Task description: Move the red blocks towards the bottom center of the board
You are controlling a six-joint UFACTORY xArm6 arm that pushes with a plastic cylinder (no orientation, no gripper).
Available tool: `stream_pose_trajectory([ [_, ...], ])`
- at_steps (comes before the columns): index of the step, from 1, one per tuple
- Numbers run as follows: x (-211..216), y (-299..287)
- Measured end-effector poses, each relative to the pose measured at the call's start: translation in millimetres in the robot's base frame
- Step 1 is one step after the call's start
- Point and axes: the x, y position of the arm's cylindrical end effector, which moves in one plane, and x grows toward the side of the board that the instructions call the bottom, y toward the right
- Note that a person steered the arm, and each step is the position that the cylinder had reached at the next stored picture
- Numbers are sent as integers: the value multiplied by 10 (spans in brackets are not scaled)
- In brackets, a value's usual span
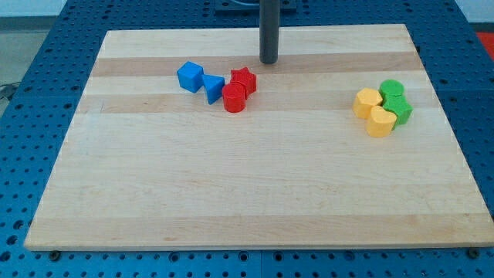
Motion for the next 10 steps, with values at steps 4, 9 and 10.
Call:
stream_pose_trajectory([
  [4, 85, -354],
  [9, 1178, -572],
  [10, 1577, -662],
])
